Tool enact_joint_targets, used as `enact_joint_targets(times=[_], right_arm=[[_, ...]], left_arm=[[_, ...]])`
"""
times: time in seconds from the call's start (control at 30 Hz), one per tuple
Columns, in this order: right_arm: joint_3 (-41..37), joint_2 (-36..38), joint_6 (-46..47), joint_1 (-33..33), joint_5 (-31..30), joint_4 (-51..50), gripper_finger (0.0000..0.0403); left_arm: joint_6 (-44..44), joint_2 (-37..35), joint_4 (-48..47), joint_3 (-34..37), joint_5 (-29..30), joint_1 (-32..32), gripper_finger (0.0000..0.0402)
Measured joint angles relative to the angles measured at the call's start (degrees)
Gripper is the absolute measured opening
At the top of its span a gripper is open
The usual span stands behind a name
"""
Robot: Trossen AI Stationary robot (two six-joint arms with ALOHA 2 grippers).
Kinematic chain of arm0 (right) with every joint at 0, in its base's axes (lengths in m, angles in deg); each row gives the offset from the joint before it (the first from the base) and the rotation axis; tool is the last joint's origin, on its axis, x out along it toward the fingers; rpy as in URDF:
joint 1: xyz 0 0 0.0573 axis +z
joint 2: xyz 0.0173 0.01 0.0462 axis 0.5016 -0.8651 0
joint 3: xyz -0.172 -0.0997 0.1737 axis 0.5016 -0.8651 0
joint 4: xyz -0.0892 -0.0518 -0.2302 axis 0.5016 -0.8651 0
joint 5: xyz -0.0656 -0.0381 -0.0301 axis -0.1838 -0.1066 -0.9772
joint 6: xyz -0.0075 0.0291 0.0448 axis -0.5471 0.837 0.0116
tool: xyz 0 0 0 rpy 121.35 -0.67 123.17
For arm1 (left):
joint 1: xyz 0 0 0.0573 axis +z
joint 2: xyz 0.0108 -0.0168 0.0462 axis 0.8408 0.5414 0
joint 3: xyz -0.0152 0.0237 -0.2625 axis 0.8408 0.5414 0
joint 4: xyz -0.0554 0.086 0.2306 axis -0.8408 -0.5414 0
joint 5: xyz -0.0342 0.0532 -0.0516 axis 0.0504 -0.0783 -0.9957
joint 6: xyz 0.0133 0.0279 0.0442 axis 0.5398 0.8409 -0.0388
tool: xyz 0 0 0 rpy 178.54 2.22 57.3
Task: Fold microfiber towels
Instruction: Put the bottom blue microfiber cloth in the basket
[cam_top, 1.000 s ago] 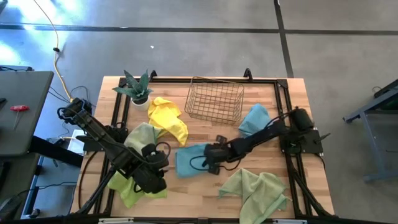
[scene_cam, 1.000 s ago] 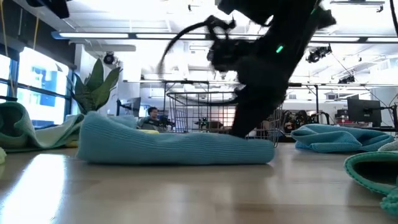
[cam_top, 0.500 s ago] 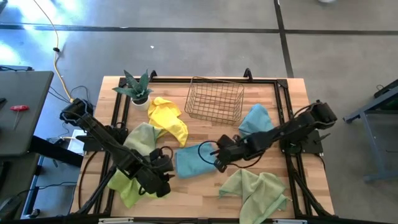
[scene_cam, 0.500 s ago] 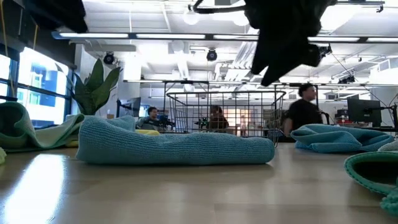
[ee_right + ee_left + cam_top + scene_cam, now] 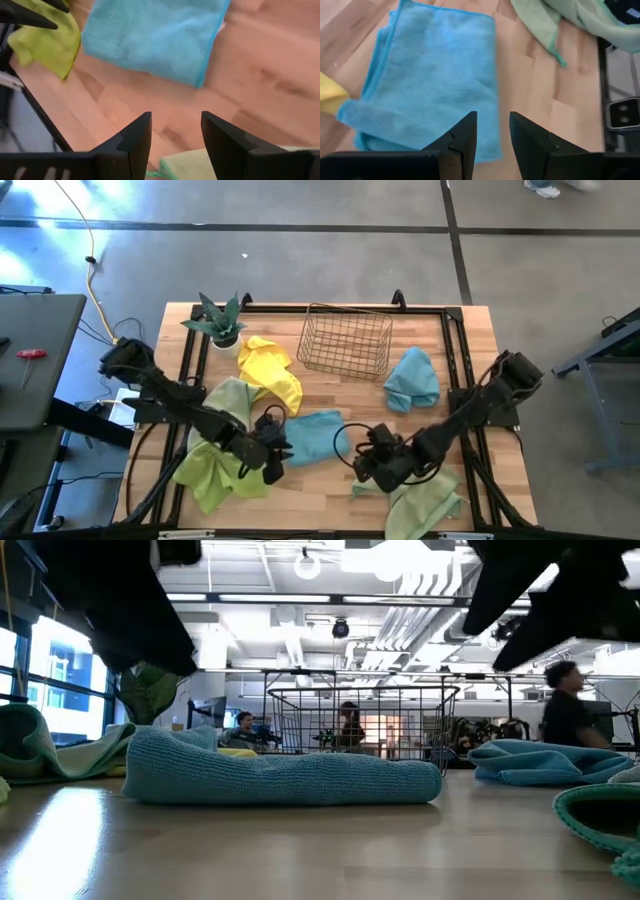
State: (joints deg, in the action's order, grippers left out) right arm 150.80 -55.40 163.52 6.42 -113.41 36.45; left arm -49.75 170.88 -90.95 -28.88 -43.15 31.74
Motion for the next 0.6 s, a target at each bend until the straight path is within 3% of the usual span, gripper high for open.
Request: enact_joint_targets(times=[0.17,0.3,0.4,0.6], right_arm=[[-0.31,-3.61,5.28,-0.27,-0.34,7.58,0.0165],[-0.31,-5.89,12.16,-0.63,-4.19,12.33,0.0165],[-0.31,-7.72,16.20,-0.92,-5.94,13.50,0.0165],[-0.31,-10.99,18.40,-1.72,-3.93,19.06,0.0165]], left_arm=[[8.06,0.00,3.16,2.51,-2.19,3.51,0.0103],[10.83,0.00,4.33,5.44,-4.49,5.77,0.0103],[11.19,0.00,6.55,8.47,-5.46,6.85,0.0103],[11.34,0.00,13.62,14.32,-6.43,7.89,0.0103]])
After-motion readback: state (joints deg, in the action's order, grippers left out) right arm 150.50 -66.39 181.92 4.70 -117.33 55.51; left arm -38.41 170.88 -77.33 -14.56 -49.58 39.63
